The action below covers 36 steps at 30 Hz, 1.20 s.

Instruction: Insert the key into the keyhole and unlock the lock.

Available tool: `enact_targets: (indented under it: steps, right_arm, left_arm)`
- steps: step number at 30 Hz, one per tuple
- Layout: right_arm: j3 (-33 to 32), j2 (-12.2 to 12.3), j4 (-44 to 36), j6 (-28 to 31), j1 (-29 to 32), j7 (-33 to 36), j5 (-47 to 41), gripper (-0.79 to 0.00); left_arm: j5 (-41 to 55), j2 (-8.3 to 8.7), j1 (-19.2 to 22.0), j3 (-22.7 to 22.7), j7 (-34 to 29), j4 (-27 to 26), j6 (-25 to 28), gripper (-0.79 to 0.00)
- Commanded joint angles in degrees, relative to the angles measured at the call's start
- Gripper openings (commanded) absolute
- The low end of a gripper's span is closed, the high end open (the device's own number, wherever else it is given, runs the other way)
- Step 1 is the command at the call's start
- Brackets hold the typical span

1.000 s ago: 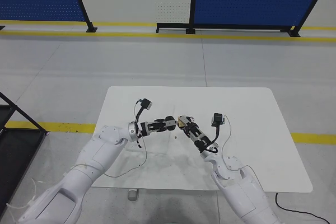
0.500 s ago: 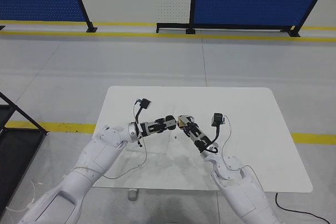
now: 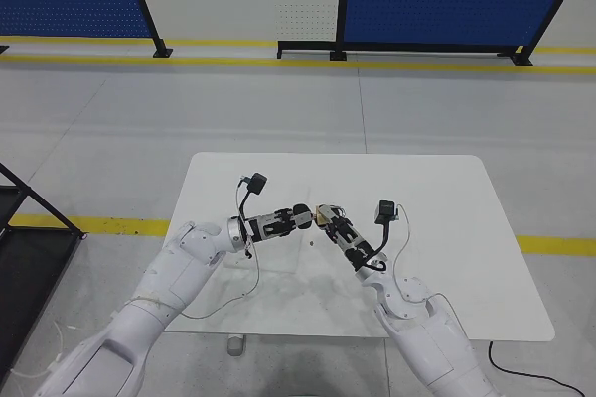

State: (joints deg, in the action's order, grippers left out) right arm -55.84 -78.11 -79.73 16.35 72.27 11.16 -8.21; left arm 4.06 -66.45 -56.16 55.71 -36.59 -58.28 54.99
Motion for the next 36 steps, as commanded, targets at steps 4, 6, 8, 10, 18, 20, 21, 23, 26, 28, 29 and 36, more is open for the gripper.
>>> enact_targets:
  steps: [4,6,8,10,18,20,21,23,26,28,29,36]
  right_arm:
    - [0.0,0.0,0.0,0.0,0.0,0.0,0.0,-0.785]
    - [0.0,0.0,0.0,0.0,0.0,0.0,0.0,-0.785]
    - [0.0,0.0,0.0,0.0,0.0,0.0,0.0,-0.785]
    - [0.0,0.0,0.0,0.0,0.0,0.0,0.0,-0.785]
    - [0.0,0.0,0.0,0.0,0.0,0.0,0.0,-0.785]
    - [0.0,0.0,0.0,0.0,0.0,0.0,0.0,-0.785]
    - [0.0,0.0,0.0,0.0,0.0,0.0,0.0,-0.785]
    - [0.0,0.0,0.0,0.0,0.0,0.0,0.0,-0.785]
    - [0.0,0.0,0.0,0.0,0.0,0.0,0.0,-0.785]
    - [0.0,0.0,0.0,0.0,0.0,0.0,0.0,-0.785]
    - [0.0,0.0,0.0,0.0,0.0,0.0,0.0,-0.785]
    - [0.0,0.0,0.0,0.0,0.0,0.0,0.0,-0.785]
  left_arm:
    - [-4.1,-0.08,-0.1,0.4,3.2,0.2,2.0,-0.785]
    - [-5.9,-0.13,-0.1,0.6,4.5,0.2,2.7,-0.785]
    - [-8.0,-0.17,-0.2,0.8,6.1,0.2,3.0,-0.785]
    - [-9.9,-0.23,-0.5,1.0,7.8,-0.2,3.0,-0.785]
    - [-16.9,-0.29,-1.5,1.5,13.4,-2.0,3.0,-0.785]
    - [-18.4,-0.27,-1.7,1.7,14.7,-2.4,3.0,-0.785]
    - [-19.4,-0.25,-1.8,1.8,15.3,-2.7,3.0,-0.785]
    - [-20.8,-0.21,-2.0,1.9,16.6,-3.1,3.0,-0.785]
    - [-23.8,-0.09,-2.4,2.2,18.9,-3.9,3.0,-0.785]
    - [-26.0,0.0,-2.7,2.4,20.6,-4.3,3.0,-0.785]
    - [-27.1,0.03,-2.9,2.5,21.6,-4.5,3.0,-0.785]
    - [-33.7,0.3,-3.7,2.7,27.6,-5.5,3.0,-0.785]
